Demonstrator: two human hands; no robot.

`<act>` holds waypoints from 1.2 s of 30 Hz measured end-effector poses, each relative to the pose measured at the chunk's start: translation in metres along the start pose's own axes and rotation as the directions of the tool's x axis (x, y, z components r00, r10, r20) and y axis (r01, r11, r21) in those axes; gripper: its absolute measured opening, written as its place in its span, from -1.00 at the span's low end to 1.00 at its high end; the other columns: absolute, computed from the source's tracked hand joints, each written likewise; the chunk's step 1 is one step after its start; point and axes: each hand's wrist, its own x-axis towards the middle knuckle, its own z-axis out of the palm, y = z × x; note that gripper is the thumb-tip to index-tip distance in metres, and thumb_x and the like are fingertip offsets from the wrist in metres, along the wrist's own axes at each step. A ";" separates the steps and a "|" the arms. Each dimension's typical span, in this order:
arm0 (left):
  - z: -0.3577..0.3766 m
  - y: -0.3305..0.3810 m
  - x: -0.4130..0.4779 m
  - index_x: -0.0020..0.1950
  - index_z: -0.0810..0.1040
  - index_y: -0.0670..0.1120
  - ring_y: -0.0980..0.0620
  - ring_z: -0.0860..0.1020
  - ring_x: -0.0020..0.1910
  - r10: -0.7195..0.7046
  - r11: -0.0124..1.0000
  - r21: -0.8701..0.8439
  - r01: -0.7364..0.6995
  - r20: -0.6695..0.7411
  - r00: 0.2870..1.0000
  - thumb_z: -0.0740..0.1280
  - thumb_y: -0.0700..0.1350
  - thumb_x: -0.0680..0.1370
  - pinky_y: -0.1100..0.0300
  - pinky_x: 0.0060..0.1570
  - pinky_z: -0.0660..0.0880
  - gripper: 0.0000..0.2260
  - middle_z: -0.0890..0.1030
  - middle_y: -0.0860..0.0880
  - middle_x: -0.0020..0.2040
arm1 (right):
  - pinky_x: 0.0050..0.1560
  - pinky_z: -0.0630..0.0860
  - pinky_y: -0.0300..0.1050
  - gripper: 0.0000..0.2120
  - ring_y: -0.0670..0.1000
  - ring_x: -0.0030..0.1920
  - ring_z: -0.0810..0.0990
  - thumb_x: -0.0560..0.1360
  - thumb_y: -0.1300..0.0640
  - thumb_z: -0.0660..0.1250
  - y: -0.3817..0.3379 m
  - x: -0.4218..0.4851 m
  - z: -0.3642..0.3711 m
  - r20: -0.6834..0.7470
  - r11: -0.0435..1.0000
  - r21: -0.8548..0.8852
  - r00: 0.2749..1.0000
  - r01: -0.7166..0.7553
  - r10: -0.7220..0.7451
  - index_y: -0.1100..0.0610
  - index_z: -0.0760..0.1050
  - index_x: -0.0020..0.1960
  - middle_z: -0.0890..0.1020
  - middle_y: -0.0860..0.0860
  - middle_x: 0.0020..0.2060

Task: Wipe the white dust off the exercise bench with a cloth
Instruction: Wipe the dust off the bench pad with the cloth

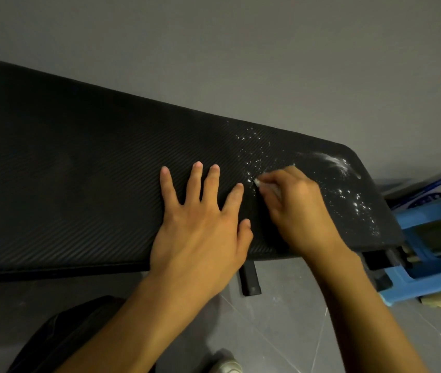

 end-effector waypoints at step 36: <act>-0.007 0.001 0.001 0.62 0.24 -0.17 -0.31 0.12 0.62 -0.068 0.997 0.039 0.065 0.095 0.993 -0.10 0.23 0.59 -0.54 0.42 -0.06 -0.29 0.23 -0.27 0.62 | 0.04 0.54 -0.33 -0.83 -0.12 0.03 0.60 0.59 0.13 0.36 -0.009 0.007 -0.002 0.065 0.994 0.051 0.993 0.099 -0.102 0.09 0.64 0.15 0.60 -0.05 0.03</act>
